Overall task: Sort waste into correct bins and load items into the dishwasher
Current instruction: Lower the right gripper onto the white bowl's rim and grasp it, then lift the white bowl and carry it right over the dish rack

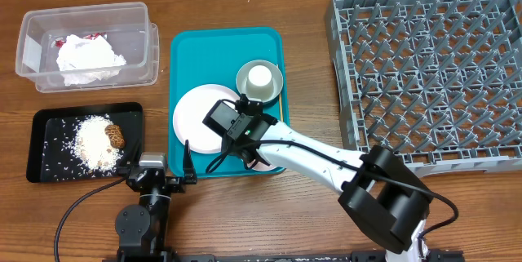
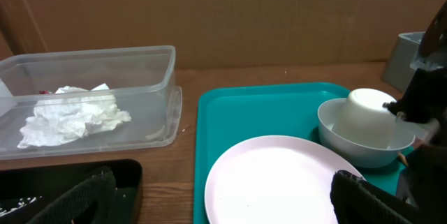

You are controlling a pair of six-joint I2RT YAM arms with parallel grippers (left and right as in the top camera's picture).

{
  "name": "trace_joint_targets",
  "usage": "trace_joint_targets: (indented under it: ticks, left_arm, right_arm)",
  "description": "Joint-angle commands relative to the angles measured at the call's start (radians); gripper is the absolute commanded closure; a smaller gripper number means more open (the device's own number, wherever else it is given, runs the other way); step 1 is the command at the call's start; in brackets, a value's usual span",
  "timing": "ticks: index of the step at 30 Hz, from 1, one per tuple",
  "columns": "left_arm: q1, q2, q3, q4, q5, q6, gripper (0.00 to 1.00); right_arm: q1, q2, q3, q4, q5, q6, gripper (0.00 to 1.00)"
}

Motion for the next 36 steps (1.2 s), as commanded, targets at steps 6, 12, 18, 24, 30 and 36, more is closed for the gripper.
trace_joint_targets:
  ticks: [6,12,18,24,30,36]
  left_arm:
    - [0.007,-0.012,-0.007,0.004,-0.009,-0.013,0.0]
    - [0.007,-0.012,-0.007,0.004,-0.009,-0.013,0.0]
    - [0.007,-0.012,-0.007,0.004,-0.009,-0.013,0.0]
    - [0.007,-0.012,-0.007,0.004,-0.009,-0.013,0.0]
    - [0.007,-0.012,-0.007,0.004,-0.009,-0.013,0.0]
    - [0.007,-0.012,-0.007,0.004,-0.009,-0.013,0.0]
  right_arm:
    - [0.013,0.009,0.005,0.002,-0.003,-0.002,0.87]
    - [0.015,0.008,0.025,-0.012,-0.004,-0.002,0.96]
    - [0.015,0.003,0.115,-0.12,-0.003,-0.003,0.96]
    - [-0.01,-0.01,0.229,-0.27,0.005,-0.003,0.96]
    - [-0.12,-0.074,0.362,-0.427,0.018,-0.121,0.96]
    - [-0.281,-0.179,0.414,-0.515,0.0,-0.211,0.96]
